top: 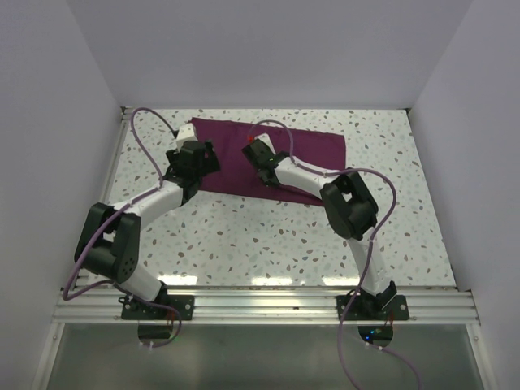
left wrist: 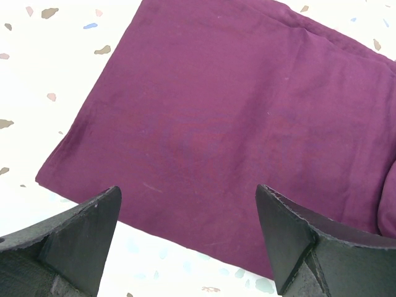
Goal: Open and lay out the surgical kit
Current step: Open the surgical kit at the center of the board.
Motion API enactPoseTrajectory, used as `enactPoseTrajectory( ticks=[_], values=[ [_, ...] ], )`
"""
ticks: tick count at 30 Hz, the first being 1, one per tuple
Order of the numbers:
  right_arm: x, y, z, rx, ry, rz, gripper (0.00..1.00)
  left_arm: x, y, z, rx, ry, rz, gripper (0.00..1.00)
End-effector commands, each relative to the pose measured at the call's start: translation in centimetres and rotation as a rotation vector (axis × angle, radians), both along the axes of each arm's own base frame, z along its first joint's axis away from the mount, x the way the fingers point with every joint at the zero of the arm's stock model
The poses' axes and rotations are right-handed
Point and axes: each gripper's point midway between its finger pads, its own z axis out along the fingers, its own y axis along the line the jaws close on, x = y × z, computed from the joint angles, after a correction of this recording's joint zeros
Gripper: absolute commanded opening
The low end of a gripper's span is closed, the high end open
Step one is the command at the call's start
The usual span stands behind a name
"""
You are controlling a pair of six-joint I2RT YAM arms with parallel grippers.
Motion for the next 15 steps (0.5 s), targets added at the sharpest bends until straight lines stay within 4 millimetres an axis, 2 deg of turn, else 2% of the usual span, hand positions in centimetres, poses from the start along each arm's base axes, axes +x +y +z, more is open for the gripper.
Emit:
enactPoseTrajectory(
  ticks=[1,6,8,10,11,12,14,15],
  values=[
    [0.5,0.2,3.2,0.038,-0.05,-0.013,0.0,0.9,-0.3,0.9,-0.021,-0.047,0.005,0.93],
    [0.7,-0.2,5.1,0.036,-0.08,-0.033,0.0,1.0,-0.4,1.6,-0.022,-0.052,0.005,0.95],
    [0.6,-0.1,6.2,0.058,-0.094,-0.039,0.0,1.5,-0.5,2.7,-0.033,-0.067,0.009,0.99],
    [0.0,0.1,6.7,0.085,-0.087,-0.032,0.0,1.7,-0.7,2.8,-0.029,-0.044,0.001,1.0],
    [-0.2,0.1,7.0,0.097,-0.085,-0.034,0.0,2.3,-1.0,3.7,-0.034,-0.053,-0.002,0.99],
    [-0.5,0.2,8.3,0.121,-0.101,-0.033,0.0,2.3,-1.0,3.8,-0.029,-0.036,-0.003,0.99],
    [-1.5,0.2,8.8,0.136,-0.096,-0.028,0.0,2.8,-1.4,5.2,-0.045,-0.063,-0.01,0.99],
    [-2.1,0.3,9.9,0.156,-0.107,-0.021,0.0,2.4,-1.3,5.0,-0.039,-0.041,-0.013,0.99]
  ],
)
